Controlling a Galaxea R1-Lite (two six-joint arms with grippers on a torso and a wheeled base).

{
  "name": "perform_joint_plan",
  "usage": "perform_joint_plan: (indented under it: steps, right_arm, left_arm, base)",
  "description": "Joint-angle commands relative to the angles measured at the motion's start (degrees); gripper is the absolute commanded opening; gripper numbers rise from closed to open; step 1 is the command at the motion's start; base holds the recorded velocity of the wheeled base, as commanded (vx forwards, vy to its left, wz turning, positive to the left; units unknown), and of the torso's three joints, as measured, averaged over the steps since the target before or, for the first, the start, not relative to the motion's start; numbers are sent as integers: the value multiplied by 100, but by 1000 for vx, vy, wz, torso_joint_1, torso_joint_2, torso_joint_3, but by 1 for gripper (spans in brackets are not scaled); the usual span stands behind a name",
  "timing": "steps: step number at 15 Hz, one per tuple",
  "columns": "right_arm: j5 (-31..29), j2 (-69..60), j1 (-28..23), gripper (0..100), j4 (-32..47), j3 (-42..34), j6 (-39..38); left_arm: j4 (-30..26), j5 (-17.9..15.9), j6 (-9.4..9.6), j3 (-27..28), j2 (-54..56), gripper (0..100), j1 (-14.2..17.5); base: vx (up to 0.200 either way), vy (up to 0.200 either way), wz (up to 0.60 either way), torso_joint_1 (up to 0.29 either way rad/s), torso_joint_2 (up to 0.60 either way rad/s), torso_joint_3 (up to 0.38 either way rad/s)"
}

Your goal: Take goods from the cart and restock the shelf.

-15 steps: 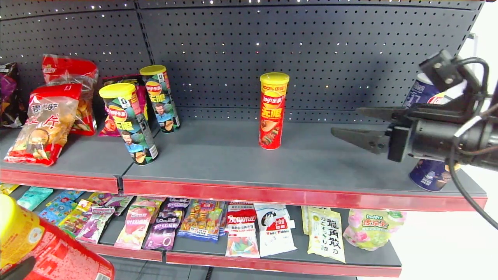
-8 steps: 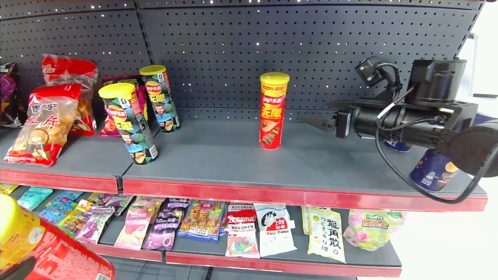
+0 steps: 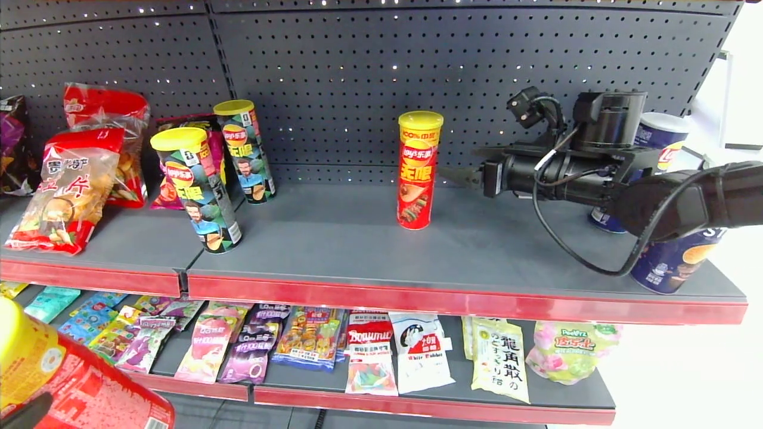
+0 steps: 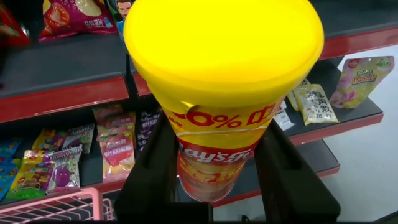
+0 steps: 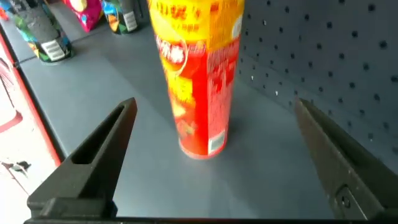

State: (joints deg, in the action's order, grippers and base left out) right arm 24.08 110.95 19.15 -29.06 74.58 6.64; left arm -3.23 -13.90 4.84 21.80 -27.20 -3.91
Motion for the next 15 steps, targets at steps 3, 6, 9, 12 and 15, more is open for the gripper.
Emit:
perform_joint_plan:
  steps: [3,6,9,12,15]
  right_arm:
    - [53,507,71,100,15,645,-5]
    - [53,612,273,100,23,874,-137]
    - [62,867,308,100,41,1217,-137]
    - [97,1122,317,100,41,1559,-137]
    - [97,1263,388,100,50,1770,-146]
  left_arm:
    - [-2,1,-1,-9,-5,0,-4]
    - [-2,1,-1,-9,4,0,-4]
    - [-2,1,-1,-26,-5,0,5]
    - [-2,1,-1,-26,-5,0,-4]
    - [-11,1,-1,-26,-5,0,-4]
  base:
    - [0,0,0,0,0,0]
    - [0,0,0,0,0,0]
    - [0,0,0,0,0,0]
    - [0,0,0,0,0,0]
    - [0,0,0,0,0,0]
